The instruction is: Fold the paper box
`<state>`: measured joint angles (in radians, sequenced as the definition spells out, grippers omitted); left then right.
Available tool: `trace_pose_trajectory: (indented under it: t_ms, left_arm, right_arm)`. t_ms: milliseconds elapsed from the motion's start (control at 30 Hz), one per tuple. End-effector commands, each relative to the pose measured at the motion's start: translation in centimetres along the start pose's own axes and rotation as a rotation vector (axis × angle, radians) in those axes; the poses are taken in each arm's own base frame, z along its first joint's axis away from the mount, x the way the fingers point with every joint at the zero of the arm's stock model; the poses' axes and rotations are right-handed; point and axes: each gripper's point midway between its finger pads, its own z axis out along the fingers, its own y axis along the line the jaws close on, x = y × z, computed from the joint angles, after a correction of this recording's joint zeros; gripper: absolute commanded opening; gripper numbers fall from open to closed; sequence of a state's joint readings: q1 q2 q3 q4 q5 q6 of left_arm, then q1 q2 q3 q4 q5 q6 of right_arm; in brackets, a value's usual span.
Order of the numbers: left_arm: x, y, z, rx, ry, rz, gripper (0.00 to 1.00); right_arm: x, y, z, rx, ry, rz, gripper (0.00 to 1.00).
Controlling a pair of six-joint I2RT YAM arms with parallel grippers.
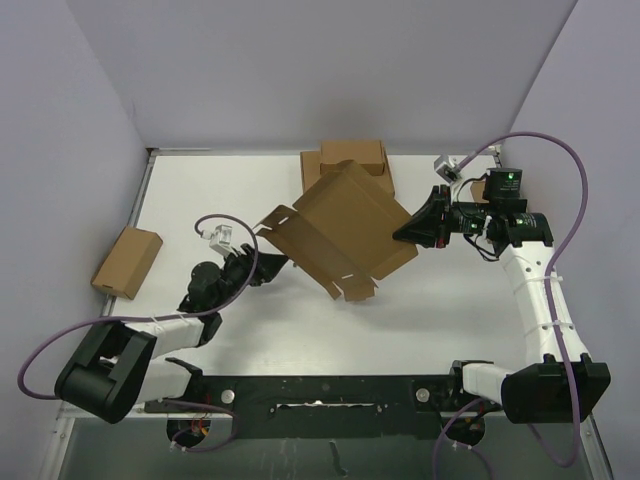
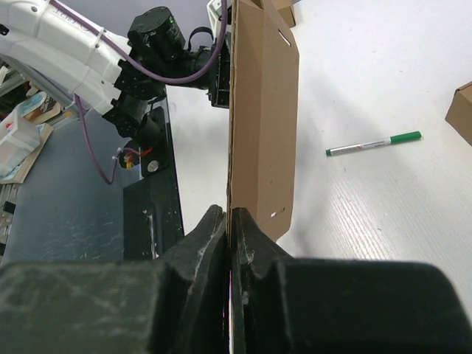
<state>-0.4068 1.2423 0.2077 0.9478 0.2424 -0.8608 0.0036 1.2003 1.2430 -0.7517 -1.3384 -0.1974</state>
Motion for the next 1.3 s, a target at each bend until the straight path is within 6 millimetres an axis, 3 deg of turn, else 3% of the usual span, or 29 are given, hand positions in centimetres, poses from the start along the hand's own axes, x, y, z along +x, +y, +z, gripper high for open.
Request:
trace_pose_trajectory:
  t_ms: [0, 167, 400, 567, 700, 1000, 1267]
  left_arm:
    - [-2.3, -2.8, 1.4, 0.106, -0.064, 0.027, 0.54]
    - [-2.5, -2.9, 2.3, 0.12, -0.068, 0.016, 0.53]
    - [-2.6, -3.7, 2.8, 0.165, -0.066, -0.01, 0.18]
    - [-2.6, -4.0, 2.4, 0.176, -0.069, -0.025, 0.01]
    - [-2.6, -4.6, 1.7, 0.175, -0.063, -0.066, 0.0]
    - [0.8, -4.5, 0.5, -0.062, 0.036, -0.127, 0.0]
    - [3.4, -1.7, -0.3, -0.225, 0.119, -0.182, 0.0]
  right_arm:
    - [-0.6, 0.9, 0.0, -0.023, -0.018, -0.042, 0.0]
    - [-0.6, 0.7, 0.0, -0.021, -0.018, -0.037, 0.0]
    - [-0.4, 0.2, 0.0, -0.002, -0.012, -0.029, 0.0]
    - [-0.1, -0.3, 0.0, 0.019, -0.005, -0.025, 0.0]
    - [0.4, -1.3, -0.1, 0.074, 0.021, -0.03, 0.0]
    - [2.9, -2.5, 0.5, 0.047, 0.027, 0.087, 0.0]
    - [6.2, -4.4, 1.5, 0.005, 0.008, 0.244, 0.0]
